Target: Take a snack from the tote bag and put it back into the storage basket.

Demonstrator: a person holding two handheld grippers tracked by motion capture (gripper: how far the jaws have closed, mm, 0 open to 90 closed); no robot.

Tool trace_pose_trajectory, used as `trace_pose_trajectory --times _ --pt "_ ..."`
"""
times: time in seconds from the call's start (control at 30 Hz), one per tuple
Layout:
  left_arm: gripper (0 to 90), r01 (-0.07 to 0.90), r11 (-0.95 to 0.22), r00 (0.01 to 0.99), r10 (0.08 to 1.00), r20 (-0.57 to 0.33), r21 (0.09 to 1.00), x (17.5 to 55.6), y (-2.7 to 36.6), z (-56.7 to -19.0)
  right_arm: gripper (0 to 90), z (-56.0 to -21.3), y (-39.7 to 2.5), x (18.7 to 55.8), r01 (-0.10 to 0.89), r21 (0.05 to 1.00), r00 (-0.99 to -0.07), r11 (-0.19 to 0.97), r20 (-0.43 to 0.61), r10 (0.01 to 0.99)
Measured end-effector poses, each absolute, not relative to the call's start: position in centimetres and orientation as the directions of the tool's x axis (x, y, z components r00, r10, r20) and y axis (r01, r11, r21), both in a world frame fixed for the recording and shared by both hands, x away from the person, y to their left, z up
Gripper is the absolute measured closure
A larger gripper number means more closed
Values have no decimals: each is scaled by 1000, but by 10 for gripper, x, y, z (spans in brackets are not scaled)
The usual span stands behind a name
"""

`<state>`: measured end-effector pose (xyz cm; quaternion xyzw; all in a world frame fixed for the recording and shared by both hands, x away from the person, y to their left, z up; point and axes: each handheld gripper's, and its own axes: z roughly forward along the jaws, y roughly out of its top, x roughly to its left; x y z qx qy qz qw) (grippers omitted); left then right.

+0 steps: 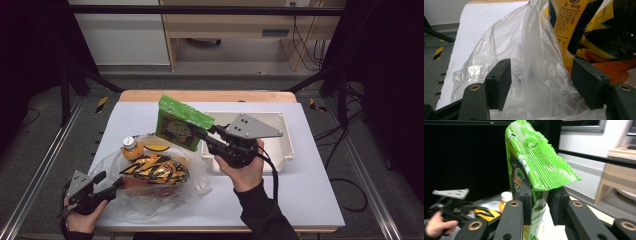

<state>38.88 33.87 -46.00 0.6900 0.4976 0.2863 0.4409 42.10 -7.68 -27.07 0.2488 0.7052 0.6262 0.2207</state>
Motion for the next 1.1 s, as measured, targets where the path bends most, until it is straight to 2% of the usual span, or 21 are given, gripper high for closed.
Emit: trace_pose_trajectory --times 0.43,0.67,1.1 --pt "320 435 -114 341 939 -47 893 389 339 -460 750 -286 -118 441 122 984 -703 130 -7 711" --pt "320 435 -112 343 938 -50 894 389 339 -460 750 -303 -139 458 184 973 -657 140 15 754" --pt "316 436 -114 343 938 -48 893 390 339 -460 748 -333 -155 481 256 952 -590 167 16 807"
